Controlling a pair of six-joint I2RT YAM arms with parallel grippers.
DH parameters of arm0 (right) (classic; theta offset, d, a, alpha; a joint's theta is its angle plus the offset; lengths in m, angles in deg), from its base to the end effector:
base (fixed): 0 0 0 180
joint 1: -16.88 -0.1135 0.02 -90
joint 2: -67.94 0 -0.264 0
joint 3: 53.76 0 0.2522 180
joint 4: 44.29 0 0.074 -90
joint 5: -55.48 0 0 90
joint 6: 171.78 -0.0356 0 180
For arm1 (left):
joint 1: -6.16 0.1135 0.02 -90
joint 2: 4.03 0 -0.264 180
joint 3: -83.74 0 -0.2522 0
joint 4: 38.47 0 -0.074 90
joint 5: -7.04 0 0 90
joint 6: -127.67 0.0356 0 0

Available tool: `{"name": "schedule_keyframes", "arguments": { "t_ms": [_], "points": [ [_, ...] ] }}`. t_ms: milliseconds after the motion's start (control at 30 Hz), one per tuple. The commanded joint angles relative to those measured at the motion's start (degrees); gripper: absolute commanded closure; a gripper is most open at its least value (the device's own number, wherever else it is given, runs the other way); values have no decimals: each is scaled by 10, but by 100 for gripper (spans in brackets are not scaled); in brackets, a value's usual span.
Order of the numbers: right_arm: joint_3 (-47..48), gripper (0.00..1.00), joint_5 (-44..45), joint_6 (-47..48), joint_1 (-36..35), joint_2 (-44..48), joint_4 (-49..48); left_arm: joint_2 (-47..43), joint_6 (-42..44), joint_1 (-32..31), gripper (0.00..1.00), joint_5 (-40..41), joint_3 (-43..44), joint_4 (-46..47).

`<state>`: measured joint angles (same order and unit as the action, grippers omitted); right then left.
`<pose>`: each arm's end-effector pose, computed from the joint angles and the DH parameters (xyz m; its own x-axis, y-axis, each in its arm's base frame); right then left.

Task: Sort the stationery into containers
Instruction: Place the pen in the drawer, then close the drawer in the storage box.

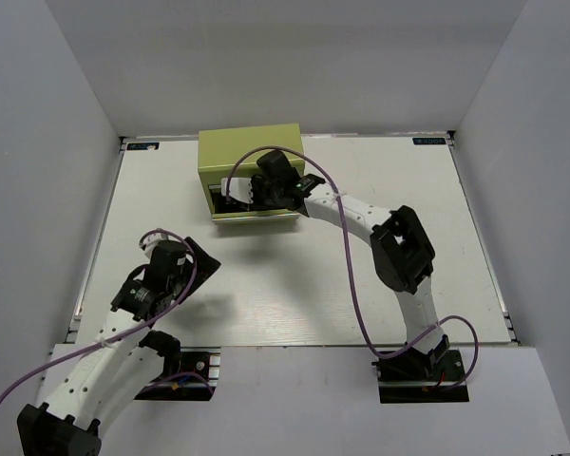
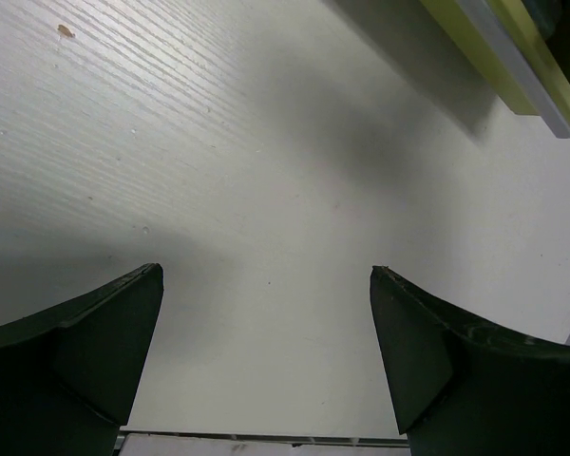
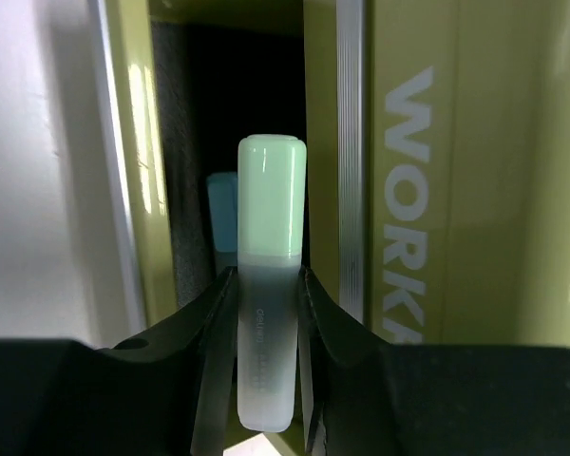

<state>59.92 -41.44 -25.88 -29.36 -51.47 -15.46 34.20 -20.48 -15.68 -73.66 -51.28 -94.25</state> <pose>0.3362 0.3573 0.2563 0.4306 -0.7389 -0.5183 -0.7653 0.0055 -0.6436 0.1271 -0.0447 0.2241 -0.5981 -0.6634 -0.4496 -0.4535 0.7428 -0.4926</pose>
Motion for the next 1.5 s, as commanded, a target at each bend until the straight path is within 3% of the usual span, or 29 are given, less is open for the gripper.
{"name": "schedule_keyframes", "arguments": {
  "t_ms": [0,100,300,367,400,433,467,567,700,833,1067,1467],
  "points": [
    [39,78,16,13,8,1,-9,-13,-8,2,0,0,-1,-2],
    [38,59,19,10,8,-4,-5,-13,-8,2,0,0,-6,4],
    [8,56,-22,-2,14,31,6,3,-8,2,0,0,-6,15],
    [16,60,-57,-9,19,39,35,10,-8,2,0,-5,-6,21],
    [25,68,-75,-9,21,40,50,10,-8,2,0,-5,-6,27],
    [32,95,-114,-4,23,38,66,15,-8,2,0,-5,-6,27],
    [35,100,-160,15,27,38,122,15,-8,2,0,-5,-6,33],
    [49,100,-255,85,31,31,219,20,-8,2,0,-5,-6,33],
    [60,100,-289,135,27,13,278,20,-8,2,0,-5,-6,33],
    [86,100,-259,118,24,-27,267,14,-14,2,0,-5,-6,21],
    [121,100,-125,31,20,-100,169,9,-19,2,0,0,-1,10],
    [124,100,24,-53,18,-128,27,15,-19,2,0,0,4,11]
  ]
}}
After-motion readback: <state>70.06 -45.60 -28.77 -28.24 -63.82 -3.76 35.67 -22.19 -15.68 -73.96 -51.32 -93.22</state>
